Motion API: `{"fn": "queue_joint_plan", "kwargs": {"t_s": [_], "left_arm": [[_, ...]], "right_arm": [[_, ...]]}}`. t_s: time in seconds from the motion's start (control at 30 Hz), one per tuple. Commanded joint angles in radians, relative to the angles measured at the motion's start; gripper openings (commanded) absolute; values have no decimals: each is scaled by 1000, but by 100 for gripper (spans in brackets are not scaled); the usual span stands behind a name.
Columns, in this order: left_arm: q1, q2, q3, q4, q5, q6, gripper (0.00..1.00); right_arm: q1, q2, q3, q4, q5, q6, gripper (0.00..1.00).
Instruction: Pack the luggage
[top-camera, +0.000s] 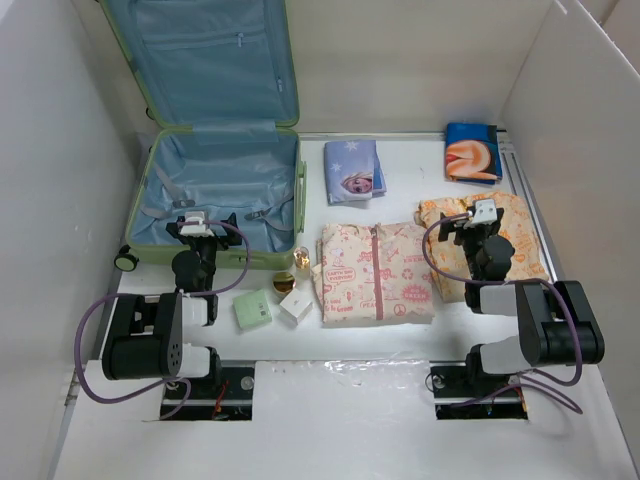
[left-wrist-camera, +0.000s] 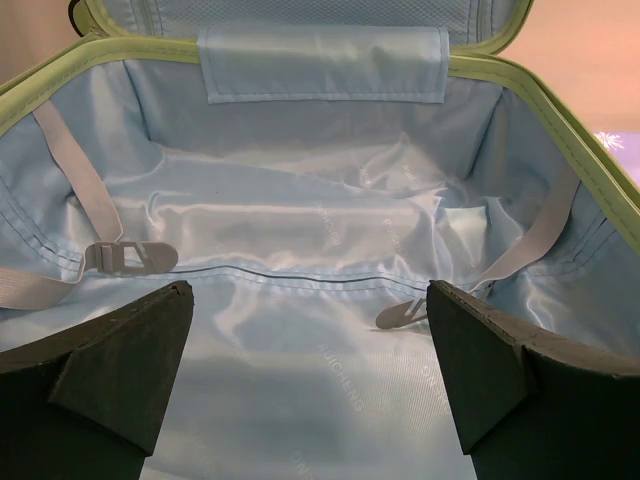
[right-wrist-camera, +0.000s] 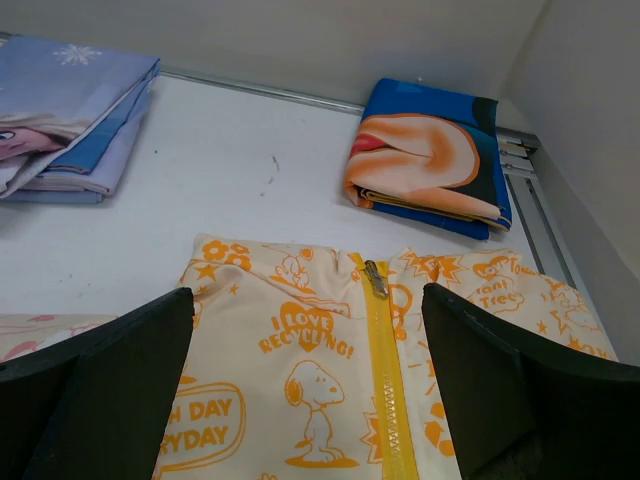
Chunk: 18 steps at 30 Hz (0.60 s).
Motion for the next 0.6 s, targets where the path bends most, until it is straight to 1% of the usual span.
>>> {"fn": "queue_joint_plan", "kwargs": {"t_s": [0.0,0.13,0.17,0.2,0.23,0.27,0.3,0.33,0.37,0.4,0.43,0.47,0.5,0.53,0.57], "left_arm": [[2,14,3,44,6,0,100],[2,14,3,69,6,0,100],[2,4,3,59,41,23,100],[2,-16,12,38,164,50,100],[11,-53,12,-2,241,69,100],[32,-102,74,-185,322,82,100],[46,-192,123,-302,376,145,100],[46,-225,183,-431,457,234,100],[46,-248,314,-686,490,324,100],[46,-262,373,-782,490,392,100],[46,-271,422,-850,437,438,100],[36,-271,506,-951,396,448,100],[36,-271,541,-985,356,460,100],[23,-262,576,-1019,316,484,100],[14,-253,611,-1051,262,547,100]], "right_arm": [[9,-10,31,57,11,-4,100],[9,-10,31,57,20,-4,100],[9,-10,31,57,20,-4,100],[9,-21,46,44,20,-4,100],[9,-45,66,-19,20,-4,100],[9,-76,154,-109,20,-4,100],[9,-132,223,-373,34,-4,100],[9,-145,295,-489,46,-4,100],[9,-145,364,-571,47,-4,100],[9,-145,493,-701,33,-48,100],[9,-145,555,-752,15,-76,100],[9,-133,618,-800,-11,-102,100],[22,-121,740,-840,-12,-123,100],[35,-87,799,-898,6,-152,100],[45,-67,854,-921,57,-162,100]]}}
